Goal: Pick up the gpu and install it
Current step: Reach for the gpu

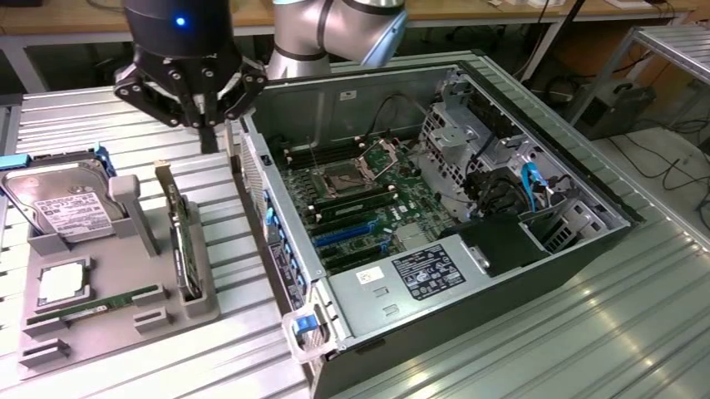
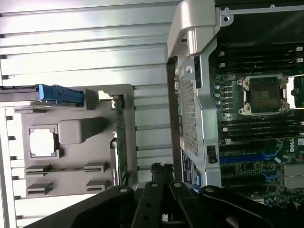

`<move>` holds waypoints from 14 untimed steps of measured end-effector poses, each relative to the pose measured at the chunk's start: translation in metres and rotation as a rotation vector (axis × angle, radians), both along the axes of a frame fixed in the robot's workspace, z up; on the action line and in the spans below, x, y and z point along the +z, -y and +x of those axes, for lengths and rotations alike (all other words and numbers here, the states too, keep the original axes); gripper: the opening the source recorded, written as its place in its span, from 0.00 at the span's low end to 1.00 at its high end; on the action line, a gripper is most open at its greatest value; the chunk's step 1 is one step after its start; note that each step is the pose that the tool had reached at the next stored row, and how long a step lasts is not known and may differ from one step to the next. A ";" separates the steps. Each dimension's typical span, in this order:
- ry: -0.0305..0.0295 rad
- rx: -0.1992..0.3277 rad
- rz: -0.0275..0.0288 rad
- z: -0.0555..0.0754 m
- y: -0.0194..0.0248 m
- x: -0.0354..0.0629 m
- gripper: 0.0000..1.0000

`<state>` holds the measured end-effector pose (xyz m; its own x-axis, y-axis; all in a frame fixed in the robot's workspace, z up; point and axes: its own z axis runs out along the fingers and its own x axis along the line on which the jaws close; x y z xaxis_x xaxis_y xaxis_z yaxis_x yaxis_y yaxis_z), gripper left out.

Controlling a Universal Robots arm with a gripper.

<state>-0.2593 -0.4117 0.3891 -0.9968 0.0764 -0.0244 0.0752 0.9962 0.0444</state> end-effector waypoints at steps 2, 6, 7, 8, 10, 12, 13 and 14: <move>0.0000 0.000 0.0000 -0.011 0.0012 -0.0019 0.11; 0.0001 0.000 -0.0001 -0.033 0.0039 -0.0068 0.11; 0.0000 0.000 -0.0003 -0.040 0.0047 -0.0083 0.11; 0.0000 0.000 -0.0003 -0.044 0.0054 -0.0095 0.11; 0.0001 0.000 -0.0003 -0.055 0.0076 -0.0131 0.11; 0.0000 0.000 -0.0005 -0.058 0.0085 -0.0143 0.11; 0.0000 0.000 -0.0005 -0.058 0.0085 -0.0144 0.11; 0.0000 0.000 -0.0005 -0.058 0.0085 -0.0144 0.11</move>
